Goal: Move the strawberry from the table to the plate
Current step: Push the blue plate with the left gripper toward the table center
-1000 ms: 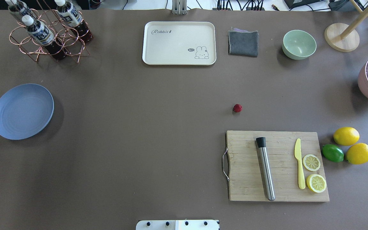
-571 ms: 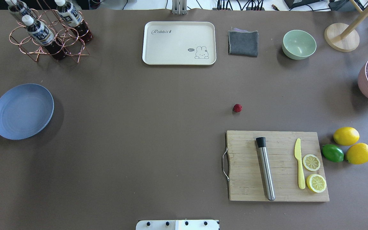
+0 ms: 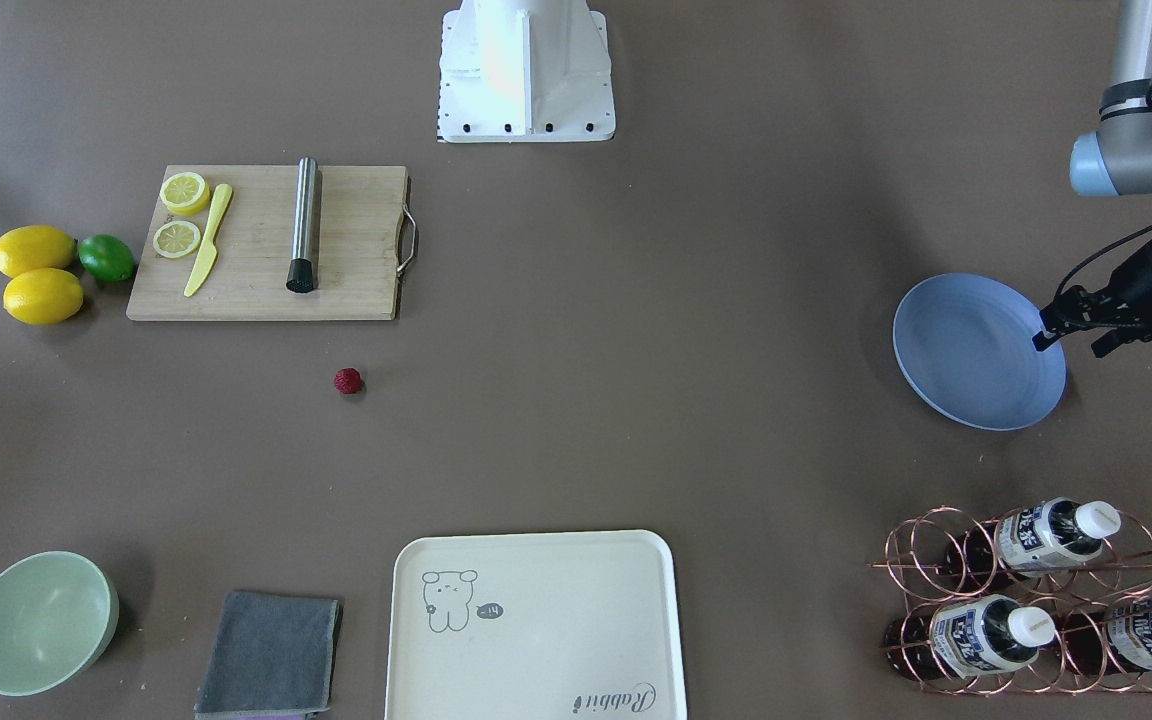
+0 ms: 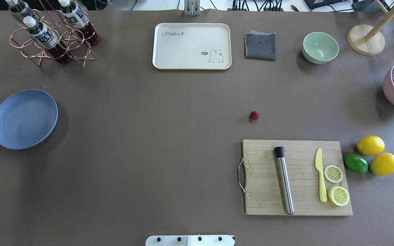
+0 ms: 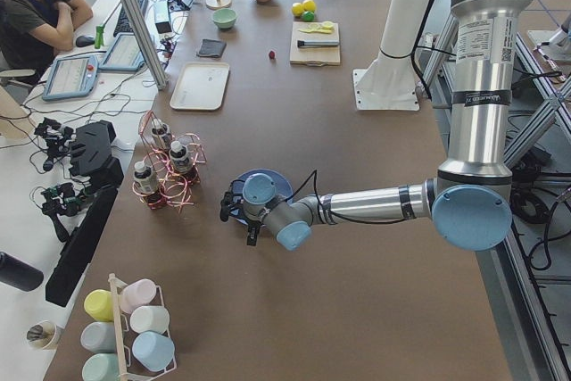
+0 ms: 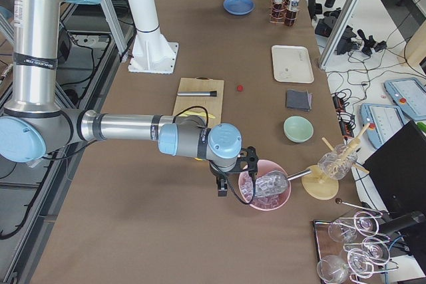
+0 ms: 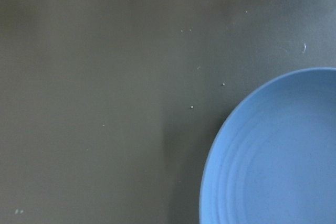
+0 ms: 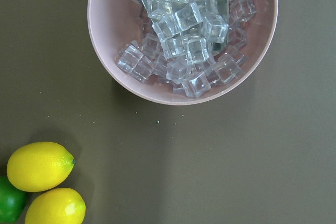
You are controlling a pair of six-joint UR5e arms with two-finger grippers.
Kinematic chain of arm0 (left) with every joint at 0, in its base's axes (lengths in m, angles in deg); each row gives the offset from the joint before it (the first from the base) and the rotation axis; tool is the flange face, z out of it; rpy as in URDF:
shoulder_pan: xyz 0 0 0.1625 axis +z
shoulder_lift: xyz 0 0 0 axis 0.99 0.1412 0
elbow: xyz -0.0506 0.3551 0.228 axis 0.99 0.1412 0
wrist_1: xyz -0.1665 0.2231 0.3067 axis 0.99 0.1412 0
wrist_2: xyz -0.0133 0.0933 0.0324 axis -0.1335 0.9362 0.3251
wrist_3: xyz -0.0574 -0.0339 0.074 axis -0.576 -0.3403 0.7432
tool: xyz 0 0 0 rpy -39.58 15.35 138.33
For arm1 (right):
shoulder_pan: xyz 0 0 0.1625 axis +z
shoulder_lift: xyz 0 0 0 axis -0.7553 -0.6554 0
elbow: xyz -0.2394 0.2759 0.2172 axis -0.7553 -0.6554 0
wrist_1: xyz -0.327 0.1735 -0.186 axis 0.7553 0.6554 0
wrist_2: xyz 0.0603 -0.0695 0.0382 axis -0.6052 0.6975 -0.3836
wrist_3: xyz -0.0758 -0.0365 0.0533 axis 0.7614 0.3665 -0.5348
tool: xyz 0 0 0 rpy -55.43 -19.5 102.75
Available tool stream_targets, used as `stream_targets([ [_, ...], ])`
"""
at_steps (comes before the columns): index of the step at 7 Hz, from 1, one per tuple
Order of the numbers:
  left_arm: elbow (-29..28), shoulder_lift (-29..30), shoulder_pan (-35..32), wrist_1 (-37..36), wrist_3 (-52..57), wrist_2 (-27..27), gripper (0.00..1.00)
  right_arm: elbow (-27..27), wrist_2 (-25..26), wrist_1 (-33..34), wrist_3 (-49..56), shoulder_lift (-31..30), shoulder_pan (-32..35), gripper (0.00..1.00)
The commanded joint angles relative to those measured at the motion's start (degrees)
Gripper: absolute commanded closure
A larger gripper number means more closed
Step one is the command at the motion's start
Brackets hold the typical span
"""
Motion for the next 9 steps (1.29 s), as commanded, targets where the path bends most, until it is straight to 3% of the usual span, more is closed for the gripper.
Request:
stream_targets([
  [1, -0.18, 0.10, 0.93, 0.47, -2.02, 0.28, 0.41, 0.04, -0.03, -0.07, -0.05, -0.46, 0.00, 0.00],
  [2, 0.17, 0.10, 0.93, 0.56, -3.50, 0.28, 0.48, 0.04, -0.12, -0.07, -0.05, -0.55, 0.00, 0.00],
  [3, 0.34, 0.10, 0.93, 0.56, -4.30, 0.20, 0.64, 0.12, -0.03, -0.07, -0.05, -0.55, 0.09, 0.00],
  [4, 0.26, 0.36, 1.02, 0.56, -4.31, 0.20, 0.88, 0.12, -0.03, -0.07, -0.05, -0.46, 0.00, 0.00],
  [5, 0.43, 0.36, 1.02, 0.56, -4.48, 0.20, 1.00, 0.12, -0.03, -0.07, -0.14, -0.46, 0.00, 0.00],
  [7, 1.91, 0.36, 0.93, 0.56, -4.66, -0.41, 1.00, 0.30, -0.12, -0.07, -0.14, -0.37, 0.00, 0.00],
  [9, 7.70, 3.06, 0.59, -0.14, -14.35, -9.68, 1.00, 0.39, -0.21, -0.07, -0.22, -0.37, 0.00, 0.00],
])
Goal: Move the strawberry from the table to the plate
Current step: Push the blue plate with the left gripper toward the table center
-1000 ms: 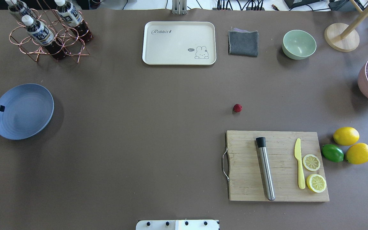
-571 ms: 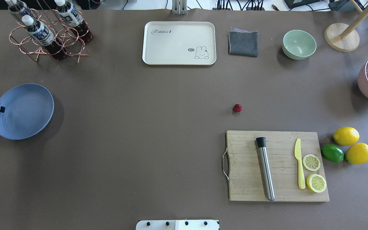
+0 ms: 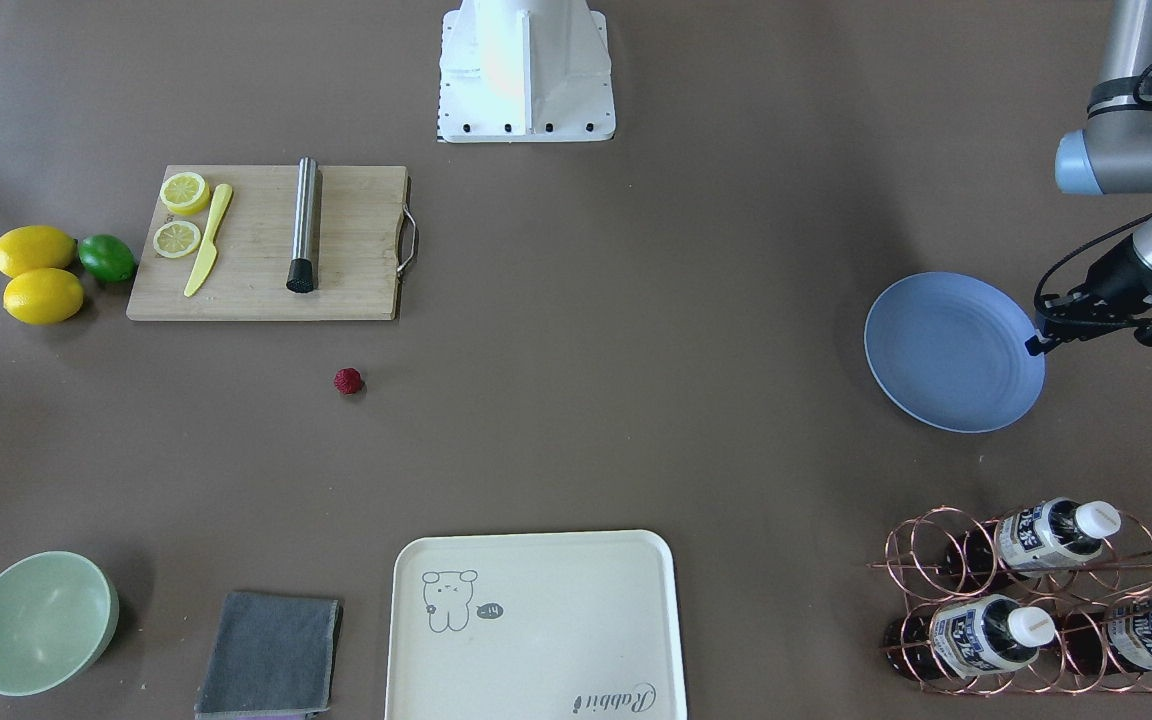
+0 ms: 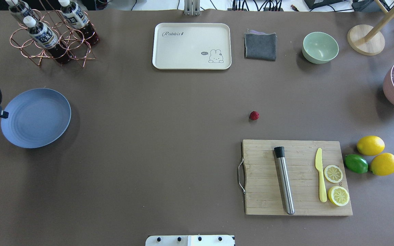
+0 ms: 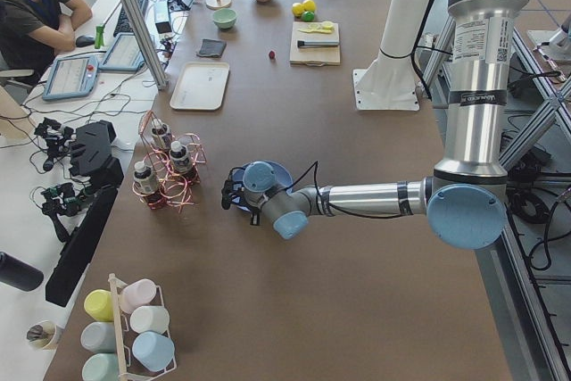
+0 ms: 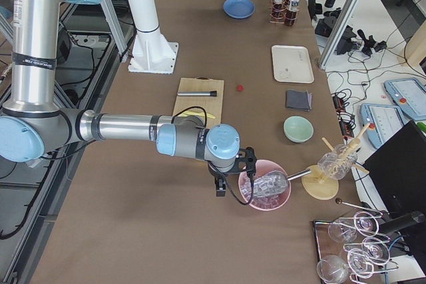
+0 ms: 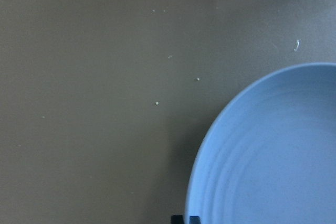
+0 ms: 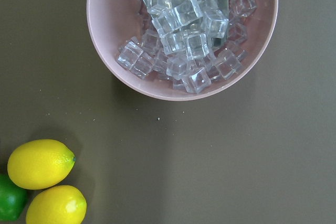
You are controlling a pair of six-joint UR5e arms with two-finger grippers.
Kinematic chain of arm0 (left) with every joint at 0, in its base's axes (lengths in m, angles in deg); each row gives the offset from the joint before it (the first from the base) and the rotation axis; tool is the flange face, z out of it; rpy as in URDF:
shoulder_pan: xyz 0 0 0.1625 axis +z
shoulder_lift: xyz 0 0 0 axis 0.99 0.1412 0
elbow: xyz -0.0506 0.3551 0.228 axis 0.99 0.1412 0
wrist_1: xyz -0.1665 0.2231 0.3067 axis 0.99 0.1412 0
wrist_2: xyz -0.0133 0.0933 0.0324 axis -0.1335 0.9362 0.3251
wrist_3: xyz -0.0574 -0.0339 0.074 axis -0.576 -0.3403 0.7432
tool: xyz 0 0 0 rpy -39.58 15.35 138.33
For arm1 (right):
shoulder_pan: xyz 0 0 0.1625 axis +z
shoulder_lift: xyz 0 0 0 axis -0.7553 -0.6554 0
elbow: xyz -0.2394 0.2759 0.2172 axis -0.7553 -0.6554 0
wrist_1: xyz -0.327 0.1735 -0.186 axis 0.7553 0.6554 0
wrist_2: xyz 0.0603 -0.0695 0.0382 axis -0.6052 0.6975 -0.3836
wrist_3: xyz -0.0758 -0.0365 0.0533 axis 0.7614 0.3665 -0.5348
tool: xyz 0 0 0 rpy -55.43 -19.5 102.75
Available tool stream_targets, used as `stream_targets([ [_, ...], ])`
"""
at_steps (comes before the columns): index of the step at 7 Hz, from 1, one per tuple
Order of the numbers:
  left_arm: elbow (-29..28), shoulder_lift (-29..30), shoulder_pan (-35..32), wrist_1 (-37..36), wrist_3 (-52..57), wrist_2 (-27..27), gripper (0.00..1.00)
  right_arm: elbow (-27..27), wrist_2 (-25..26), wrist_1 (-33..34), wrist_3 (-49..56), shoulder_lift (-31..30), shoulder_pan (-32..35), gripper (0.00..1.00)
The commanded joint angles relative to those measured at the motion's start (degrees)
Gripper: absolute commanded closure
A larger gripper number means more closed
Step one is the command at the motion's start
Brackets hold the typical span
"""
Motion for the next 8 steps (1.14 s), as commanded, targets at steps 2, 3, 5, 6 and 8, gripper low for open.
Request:
stream_targets([
  [2, 8.64, 8.13, 2.62, -1.76, -22.60, -4.13, 1.00, 0.13, -0.30, 0.00, -0.81, 0.48, -0.18, 0.00],
  [3, 14.06, 10.60, 8.56, -9.60, -26.31, 1.37, 1.00, 0.30, -0.65, -0.17, -3.52, 0.92, -2.18, 0.00],
  [5, 23.31, 19.19, 17.11, -31.65, -27.13, 10.70, 1.00, 1.00, -0.56, -0.09, -10.37, 5.04, -5.52, 0.00],
  [6, 23.25, 22.19, 22.37, -33.39, -31.23, 15.26, 1.00, 1.01, -0.56, -0.17, -14.93, 7.32, -7.97, 0.00],
  [8, 21.60, 26.07, 32.32, -33.06, -37.04, 24.41, 1.00, 3.45, -0.56, -0.18, -23.27, 10.93, -12.20, 0.00],
])
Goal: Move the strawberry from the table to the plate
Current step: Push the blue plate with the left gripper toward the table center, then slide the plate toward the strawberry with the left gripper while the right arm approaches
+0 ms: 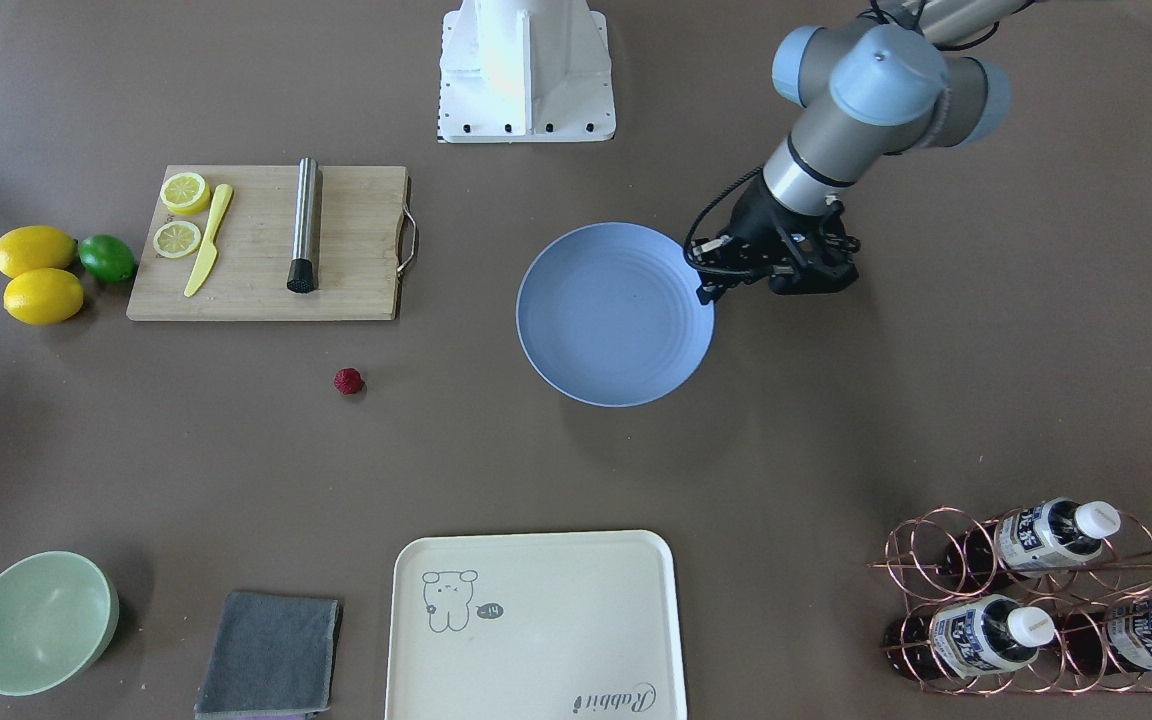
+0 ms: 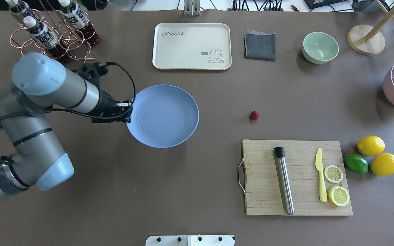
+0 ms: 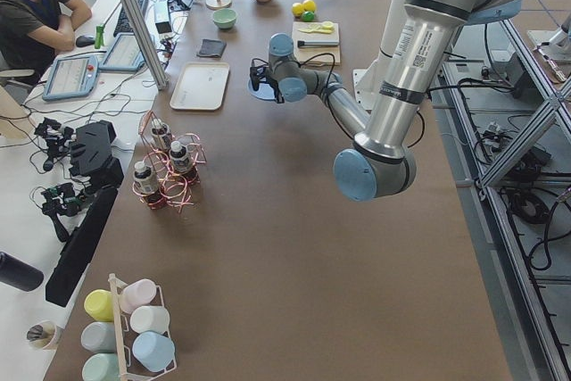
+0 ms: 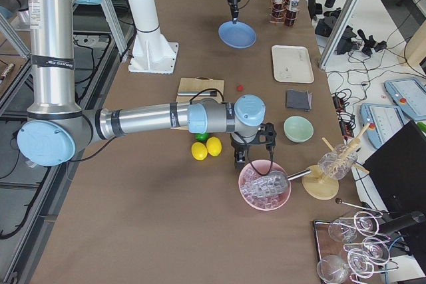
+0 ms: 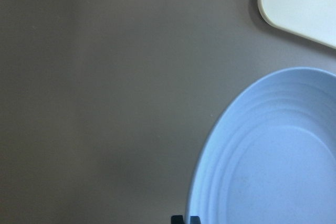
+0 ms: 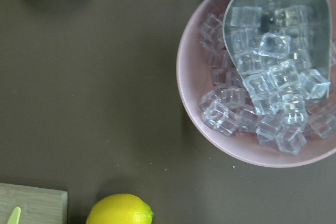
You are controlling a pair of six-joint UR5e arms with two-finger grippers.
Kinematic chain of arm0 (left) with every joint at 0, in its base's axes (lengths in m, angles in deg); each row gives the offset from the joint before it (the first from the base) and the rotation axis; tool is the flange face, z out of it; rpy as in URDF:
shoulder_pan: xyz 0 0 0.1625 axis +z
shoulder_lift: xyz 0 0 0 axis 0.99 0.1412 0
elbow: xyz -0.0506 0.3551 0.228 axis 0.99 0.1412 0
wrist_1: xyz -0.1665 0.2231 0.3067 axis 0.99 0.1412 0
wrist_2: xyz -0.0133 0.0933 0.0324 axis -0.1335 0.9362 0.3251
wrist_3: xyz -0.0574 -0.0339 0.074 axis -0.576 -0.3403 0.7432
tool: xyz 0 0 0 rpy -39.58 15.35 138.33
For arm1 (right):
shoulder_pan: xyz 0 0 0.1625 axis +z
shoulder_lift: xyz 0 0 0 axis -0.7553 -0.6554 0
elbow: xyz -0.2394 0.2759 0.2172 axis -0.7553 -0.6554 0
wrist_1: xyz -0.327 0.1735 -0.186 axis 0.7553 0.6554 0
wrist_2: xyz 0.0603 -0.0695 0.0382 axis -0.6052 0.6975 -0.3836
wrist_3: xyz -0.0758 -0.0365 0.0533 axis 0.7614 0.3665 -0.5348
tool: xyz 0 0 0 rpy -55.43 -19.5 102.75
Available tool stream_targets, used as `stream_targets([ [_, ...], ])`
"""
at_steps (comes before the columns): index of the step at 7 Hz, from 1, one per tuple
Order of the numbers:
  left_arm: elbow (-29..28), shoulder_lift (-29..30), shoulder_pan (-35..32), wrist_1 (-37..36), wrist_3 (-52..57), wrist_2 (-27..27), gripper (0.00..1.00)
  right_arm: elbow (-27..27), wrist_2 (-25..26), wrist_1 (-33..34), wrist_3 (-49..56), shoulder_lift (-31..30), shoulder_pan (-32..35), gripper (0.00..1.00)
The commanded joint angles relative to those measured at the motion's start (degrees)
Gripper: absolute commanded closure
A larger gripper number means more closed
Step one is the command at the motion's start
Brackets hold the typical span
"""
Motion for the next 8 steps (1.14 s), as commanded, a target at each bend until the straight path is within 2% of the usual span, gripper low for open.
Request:
stream_targets([
  [1, -2.72, 3.49, 6.49, 0.28, -4.40, 5.65, 1.00, 1.78, 0.00, -0.01, -8.30, 3.64, -4.47, 0.00],
  [4, -8.26, 5.08, 6.94, 6.07, -5.55, 7.15, 1.00, 4.05, 0.53, -0.01, -14.99, 7.25, -10.53, 0.00],
  [8, -8.98, 5.08, 7.46, 6.26, -5.73, 7.24, 1.00, 4.77, 0.44, -0.53, -15.54, 8.22, -13.10, 0.00],
])
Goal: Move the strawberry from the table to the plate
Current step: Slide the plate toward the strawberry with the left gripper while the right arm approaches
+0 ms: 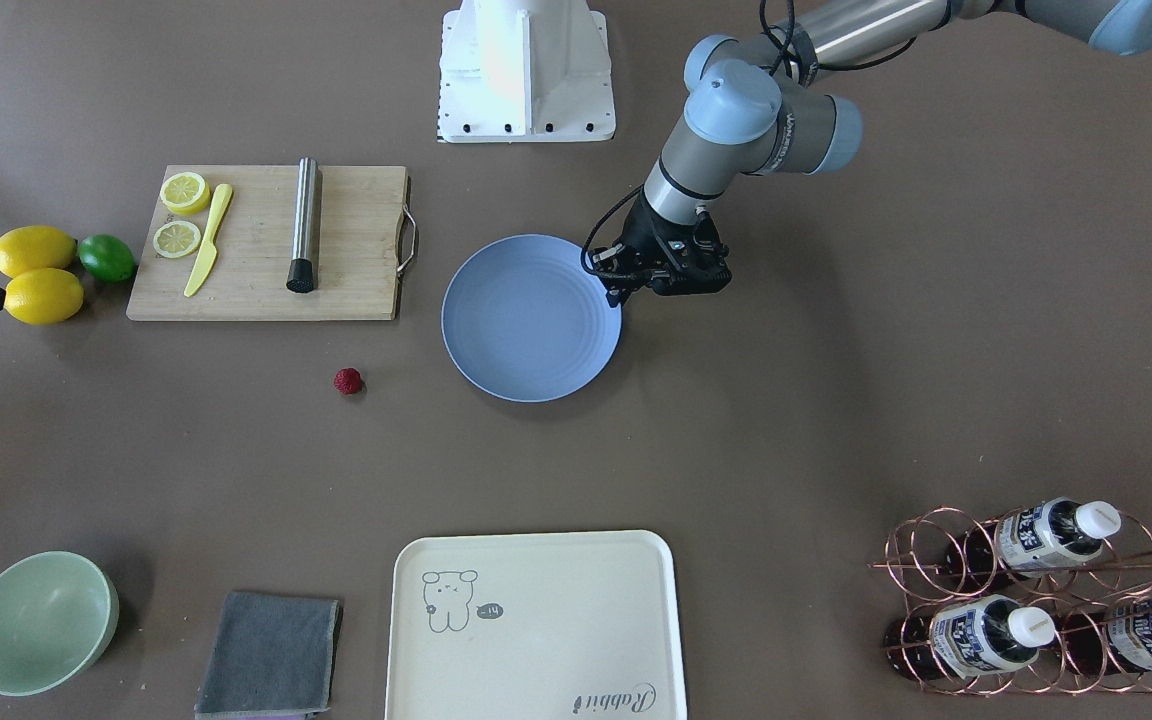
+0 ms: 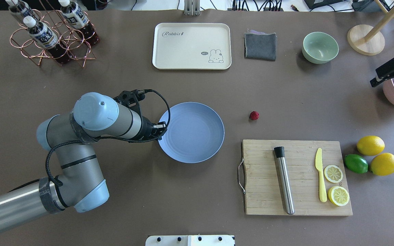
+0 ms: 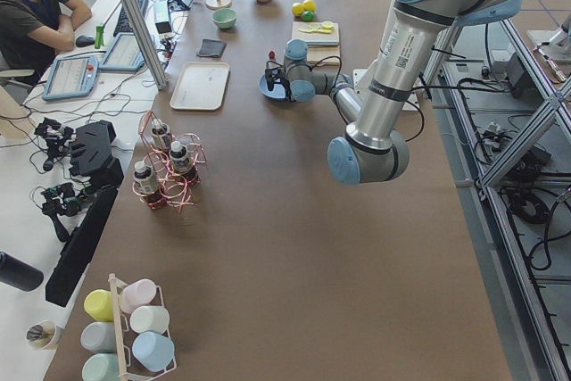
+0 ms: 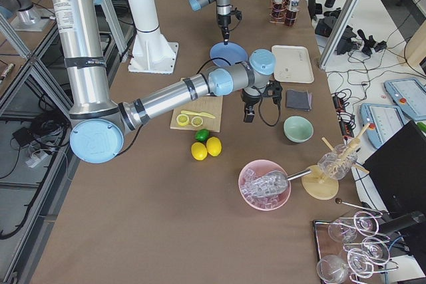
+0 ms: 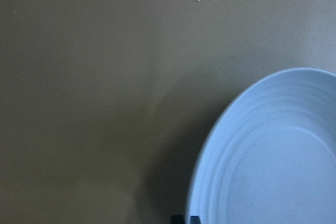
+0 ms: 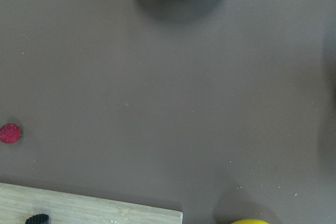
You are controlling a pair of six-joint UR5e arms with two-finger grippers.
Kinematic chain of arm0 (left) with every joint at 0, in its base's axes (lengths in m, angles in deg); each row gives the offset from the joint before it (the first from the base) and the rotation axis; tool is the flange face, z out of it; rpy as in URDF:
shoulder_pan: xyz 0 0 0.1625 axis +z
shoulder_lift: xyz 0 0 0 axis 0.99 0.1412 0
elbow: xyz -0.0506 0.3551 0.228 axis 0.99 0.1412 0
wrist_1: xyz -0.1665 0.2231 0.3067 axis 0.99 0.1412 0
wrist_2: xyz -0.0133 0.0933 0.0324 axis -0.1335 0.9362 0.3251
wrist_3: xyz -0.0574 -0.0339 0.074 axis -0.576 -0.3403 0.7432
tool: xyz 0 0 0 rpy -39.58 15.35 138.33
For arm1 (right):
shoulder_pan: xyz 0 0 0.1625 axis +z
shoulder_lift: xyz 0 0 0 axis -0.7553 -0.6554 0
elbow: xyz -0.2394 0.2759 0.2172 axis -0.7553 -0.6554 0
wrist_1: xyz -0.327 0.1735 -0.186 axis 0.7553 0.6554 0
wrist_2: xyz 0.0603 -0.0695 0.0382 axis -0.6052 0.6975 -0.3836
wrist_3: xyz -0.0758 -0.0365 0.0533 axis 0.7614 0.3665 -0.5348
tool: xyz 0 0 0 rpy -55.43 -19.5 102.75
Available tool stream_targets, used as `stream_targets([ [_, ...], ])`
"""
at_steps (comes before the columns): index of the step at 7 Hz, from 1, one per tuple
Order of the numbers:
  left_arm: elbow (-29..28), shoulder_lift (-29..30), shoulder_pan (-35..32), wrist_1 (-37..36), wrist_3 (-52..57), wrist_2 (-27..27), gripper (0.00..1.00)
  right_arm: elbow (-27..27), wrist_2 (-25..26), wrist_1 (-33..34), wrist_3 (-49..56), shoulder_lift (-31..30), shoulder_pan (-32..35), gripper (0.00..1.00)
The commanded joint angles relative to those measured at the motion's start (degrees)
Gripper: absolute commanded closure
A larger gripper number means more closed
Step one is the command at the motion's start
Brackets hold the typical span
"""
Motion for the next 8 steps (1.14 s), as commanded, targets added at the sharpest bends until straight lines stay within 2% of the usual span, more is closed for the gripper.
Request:
stream_targets([
  [1, -0.13, -0.06, 1.08, 0.04, 0.06, 0.12, 1.00, -0.46, 0.19, -3.08, -0.10, 0.27, -1.71, 0.00],
  [2, -0.13, 0.02, 1.18, 0.13, 0.06, 0.38, 1.00, -0.46, 0.19, -3.46, -0.19, 0.27, -1.89, 0.00],
  [3, -0.13, -0.15, 1.27, 0.91, 0.06, 0.38, 0.88, -0.46, 0.19, -3.46, -0.45, 0.18, -1.98, 0.00],
  [4, -0.22, -0.50, 1.27, 1.88, 0.15, 0.47, 0.50, -0.55, 0.54, -3.55, -1.84, 0.35, -2.85, 0.00],
  [5, -0.22, -0.33, 1.27, 1.71, 0.24, 0.47, 0.34, -0.29, 2.03, -3.55, -2.90, 0.44, -4.16, 0.00],
  [6, 0.30, -0.41, 0.74, 1.62, 0.15, 0.39, 0.25, -0.02, 3.35, -4.51, -6.48, 1.92, -5.74, 0.00],
  [8, 0.22, -0.94, -2.05, 0.92, 1.45, 0.04, 0.21, -0.37, 9.92, -13.08, -22.17, 3.69, -13.80, 0.00],
])
